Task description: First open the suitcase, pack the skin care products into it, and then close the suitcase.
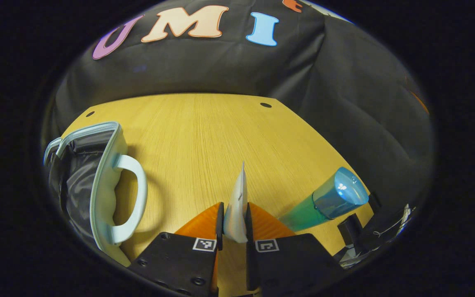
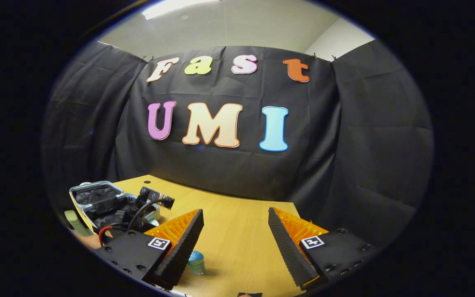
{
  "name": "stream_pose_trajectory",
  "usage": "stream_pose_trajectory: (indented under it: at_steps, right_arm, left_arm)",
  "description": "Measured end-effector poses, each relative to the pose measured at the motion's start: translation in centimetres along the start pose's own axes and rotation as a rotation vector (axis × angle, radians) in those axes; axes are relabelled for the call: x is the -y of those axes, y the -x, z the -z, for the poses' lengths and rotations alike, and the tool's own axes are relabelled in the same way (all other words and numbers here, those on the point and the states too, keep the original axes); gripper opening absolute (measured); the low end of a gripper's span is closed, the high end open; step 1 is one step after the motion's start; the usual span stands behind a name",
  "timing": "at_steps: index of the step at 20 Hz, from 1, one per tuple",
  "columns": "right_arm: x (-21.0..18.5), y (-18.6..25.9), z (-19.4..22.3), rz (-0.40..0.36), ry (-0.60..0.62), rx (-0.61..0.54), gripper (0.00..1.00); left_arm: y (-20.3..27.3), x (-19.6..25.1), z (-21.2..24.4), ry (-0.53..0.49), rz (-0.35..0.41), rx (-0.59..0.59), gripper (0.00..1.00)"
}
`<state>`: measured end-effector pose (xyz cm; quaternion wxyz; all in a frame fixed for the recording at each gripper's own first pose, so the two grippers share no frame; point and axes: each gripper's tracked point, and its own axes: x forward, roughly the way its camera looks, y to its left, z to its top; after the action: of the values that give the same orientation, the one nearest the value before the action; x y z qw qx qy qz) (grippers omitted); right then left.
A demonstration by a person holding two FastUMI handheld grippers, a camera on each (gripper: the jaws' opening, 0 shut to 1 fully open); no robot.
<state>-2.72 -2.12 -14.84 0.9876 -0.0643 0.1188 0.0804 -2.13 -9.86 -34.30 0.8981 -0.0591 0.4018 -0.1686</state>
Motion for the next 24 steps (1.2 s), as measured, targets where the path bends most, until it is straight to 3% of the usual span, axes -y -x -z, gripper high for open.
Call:
stream_pose_trajectory:
  at_steps: [9,17,19,22,24]
  right_arm:
    - [-5.5,-2.0,10.1,-0.153,0.012,-0.164,0.99]
    - [-7.5,-2.3,19.9,-0.227,0.034,-0.361,0.96]
    - [-7.8,-2.4,20.7,-0.250,0.037,-0.391,0.86]
    - [-9.0,-2.5,20.8,-0.298,0.040,-0.406,0.50]
    - [-9.5,-2.2,20.1,-0.327,0.006,-0.423,0.49]
  left_arm:
    - [7.2,-1.7,-7.2,-0.025,-0.066,0.112,0.19]
    - [11.9,-2.9,-9.3,0.012,-0.128,0.173,0.19]
    - [12.5,-3.5,-9.1,0.022,-0.147,0.171,0.19]
    - [13.5,-4.7,-8.6,0.038,-0.186,0.170,0.19]
    - [14.0,-5.7,-8.2,0.051,-0.213,0.165,0.19]
